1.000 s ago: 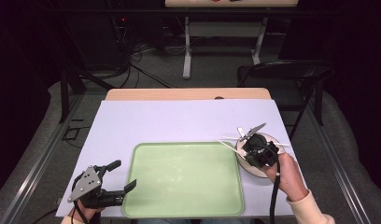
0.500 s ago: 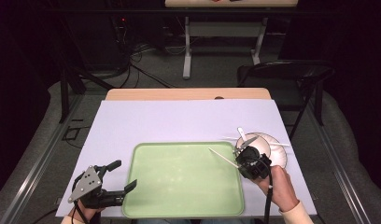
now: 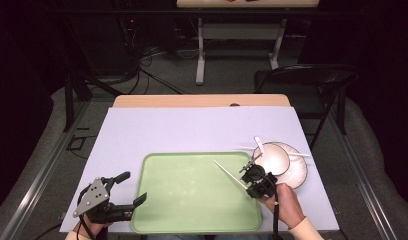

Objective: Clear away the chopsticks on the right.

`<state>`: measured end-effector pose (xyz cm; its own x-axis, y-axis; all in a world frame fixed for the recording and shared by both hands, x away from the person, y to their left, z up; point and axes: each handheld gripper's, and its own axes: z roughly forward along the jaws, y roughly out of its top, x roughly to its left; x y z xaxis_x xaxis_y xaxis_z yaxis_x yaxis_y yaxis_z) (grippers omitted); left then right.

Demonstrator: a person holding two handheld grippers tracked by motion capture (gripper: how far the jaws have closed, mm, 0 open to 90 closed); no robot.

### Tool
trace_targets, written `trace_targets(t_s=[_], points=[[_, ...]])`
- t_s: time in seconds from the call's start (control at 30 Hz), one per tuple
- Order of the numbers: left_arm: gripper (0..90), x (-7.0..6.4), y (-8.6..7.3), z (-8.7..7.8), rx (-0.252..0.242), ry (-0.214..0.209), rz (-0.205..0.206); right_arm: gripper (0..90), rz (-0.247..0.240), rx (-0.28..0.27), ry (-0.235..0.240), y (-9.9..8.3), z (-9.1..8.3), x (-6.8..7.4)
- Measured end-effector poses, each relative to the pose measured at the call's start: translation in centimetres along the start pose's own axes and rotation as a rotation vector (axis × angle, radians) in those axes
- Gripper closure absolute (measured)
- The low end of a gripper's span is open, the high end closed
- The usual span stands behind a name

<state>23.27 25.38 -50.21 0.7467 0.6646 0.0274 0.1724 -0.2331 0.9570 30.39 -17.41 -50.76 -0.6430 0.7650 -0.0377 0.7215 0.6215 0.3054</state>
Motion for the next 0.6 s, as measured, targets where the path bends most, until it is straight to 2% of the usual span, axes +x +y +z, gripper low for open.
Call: trace_targets(t_s=[0.17, 0.2, 0.4, 0.47, 0.6], points=[[15.1, 0.0, 0.0, 0.0, 0.002, 0.002, 0.002, 84.2, -0.012, 0.013, 0.018, 0.5, 0.9, 0.5], [15.1, 0.0, 0.0, 0.0, 0.001, -0.001, 0.003, 84.1, -0.01, 0.012, 0.037, 0.7, 1.0, 0.6], [15.1, -0.1, 0.0, 0.0, 0.005, 0.002, 0.007, 83.9, -0.01, 0.005, 0.036, 0.9, 1.2, 1.0], [15.1, -0.1, 0.0, 0.0, 0.006, 0.002, 0.008, 83.8, 0.004, 0.002, 0.069, 1.0, 1.3, 1.0], [15.1, -0.1, 0.0, -0.1, 0.006, 0.004, 0.009, 83.6, 0.002, -0.001, 0.07, 1.1, 1.4, 1.2]])
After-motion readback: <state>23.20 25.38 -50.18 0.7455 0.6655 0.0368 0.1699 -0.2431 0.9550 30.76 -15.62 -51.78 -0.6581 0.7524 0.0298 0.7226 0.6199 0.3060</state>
